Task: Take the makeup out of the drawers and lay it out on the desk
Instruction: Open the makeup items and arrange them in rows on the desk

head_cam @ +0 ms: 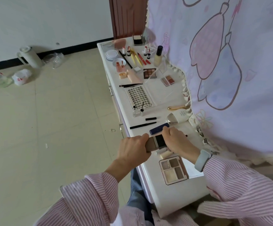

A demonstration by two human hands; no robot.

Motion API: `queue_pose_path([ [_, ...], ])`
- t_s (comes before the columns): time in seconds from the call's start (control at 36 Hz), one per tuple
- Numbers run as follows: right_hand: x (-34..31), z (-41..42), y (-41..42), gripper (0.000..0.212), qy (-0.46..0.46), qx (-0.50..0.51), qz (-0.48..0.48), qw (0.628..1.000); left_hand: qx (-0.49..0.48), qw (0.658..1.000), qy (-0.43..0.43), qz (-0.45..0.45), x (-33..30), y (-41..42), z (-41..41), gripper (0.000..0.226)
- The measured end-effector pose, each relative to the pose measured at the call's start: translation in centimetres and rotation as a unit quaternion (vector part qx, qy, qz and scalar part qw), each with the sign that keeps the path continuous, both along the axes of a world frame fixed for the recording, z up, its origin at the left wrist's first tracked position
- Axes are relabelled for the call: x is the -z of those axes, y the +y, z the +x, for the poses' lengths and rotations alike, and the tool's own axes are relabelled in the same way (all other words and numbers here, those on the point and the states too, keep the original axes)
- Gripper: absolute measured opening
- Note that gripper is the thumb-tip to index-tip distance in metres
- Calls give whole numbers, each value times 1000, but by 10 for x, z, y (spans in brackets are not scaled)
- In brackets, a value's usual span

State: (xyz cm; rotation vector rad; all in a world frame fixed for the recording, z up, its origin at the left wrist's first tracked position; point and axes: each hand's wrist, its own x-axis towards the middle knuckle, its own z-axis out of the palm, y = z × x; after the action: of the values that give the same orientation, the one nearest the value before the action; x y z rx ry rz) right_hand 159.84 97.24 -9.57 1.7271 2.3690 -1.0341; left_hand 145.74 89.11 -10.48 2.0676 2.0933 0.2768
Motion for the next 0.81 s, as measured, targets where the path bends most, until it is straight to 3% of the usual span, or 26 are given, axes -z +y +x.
queue_pose_path([
  [0.08, -21, 9, -12, 23, 102, -104, -67, 987, 9, 999, 0, -45, -1, -3, -15, 18],
  [0.19, -25, 13, -13, 51, 11, -253, -25, 967, 18, 997, -13, -72, 1, -8, -19, 21],
  [0.31, -26, 12, -11, 51, -28, -278, 47, 959, 13, 998, -10, -60, 4, -11, -17, 21],
  [0.42, -28, 10, -9, 50, -70, -337, 142, 928, 2, 998, -17, -53, 3, -9, -19, 21],
  [0.47, -34, 9, -6, 44, -43, -282, 97, 953, -13, 998, -29, -59, 1, -8, -24, 23],
  [0.53, -37, 14, 2, 35, 39, -171, -8, 985, -56, 995, -53, -70, -2, -10, -36, 24],
  [0.61, -34, 32, 16, 26, 89, -92, 8, 992, -141, 978, -147, -52, 1, -15, -56, 18],
  [0.69, -17, 34, 22, 36, 87, -83, 26, 992, -222, 911, -346, -20, 10, -11, -58, 23],
  [0.81, 2, 21, 25, 35, 156, 18, 30, 987, -259, 831, -492, -21, 23, 0, -44, 21],
])
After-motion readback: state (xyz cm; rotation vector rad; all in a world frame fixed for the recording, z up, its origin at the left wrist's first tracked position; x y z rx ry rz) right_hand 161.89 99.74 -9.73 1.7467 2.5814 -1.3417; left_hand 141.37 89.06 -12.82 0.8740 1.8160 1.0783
